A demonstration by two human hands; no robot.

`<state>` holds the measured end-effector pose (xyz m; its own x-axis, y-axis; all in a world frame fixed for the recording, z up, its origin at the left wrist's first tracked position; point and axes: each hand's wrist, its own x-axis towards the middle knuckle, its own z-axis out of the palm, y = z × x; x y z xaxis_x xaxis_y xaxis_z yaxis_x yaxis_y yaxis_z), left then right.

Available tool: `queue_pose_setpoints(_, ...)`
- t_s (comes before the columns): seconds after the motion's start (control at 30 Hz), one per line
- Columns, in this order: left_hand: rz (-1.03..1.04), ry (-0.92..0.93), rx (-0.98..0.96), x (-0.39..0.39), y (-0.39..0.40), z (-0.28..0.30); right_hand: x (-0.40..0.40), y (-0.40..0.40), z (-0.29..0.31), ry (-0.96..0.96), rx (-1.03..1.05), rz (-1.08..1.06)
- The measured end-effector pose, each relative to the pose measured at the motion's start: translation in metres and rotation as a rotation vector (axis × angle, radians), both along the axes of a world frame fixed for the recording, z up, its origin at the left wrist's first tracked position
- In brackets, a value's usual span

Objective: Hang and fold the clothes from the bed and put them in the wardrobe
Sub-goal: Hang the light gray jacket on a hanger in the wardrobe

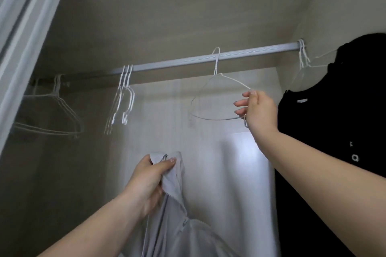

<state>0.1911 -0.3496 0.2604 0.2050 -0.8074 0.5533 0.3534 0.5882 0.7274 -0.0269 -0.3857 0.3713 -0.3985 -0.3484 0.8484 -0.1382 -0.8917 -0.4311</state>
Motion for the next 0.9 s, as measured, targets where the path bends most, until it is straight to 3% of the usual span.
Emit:
queue_pose_setpoints(0.3,0.010,0.007,-0.037,-0.030,-0.008,0.010,-0.028,0.033,0.013,0.027,-0.081,-0.133)
queue_pose_setpoints(0.57,0.081,-0.063,-0.038,-0.021,-0.008,0.012,-0.063,0.041,-0.047,0.057,-0.031,-0.047)
queue_pose_setpoints(0.8,0.296,-0.338,0.047,0.001,-0.031,-0.022,-0.060,0.053,-0.115,0.090,0.089,0.104)
queue_pose_setpoints(0.9,0.371,-0.354,0.102,0.018,-0.042,-0.038,-0.054,0.058,-0.139,0.101,0.115,0.176)
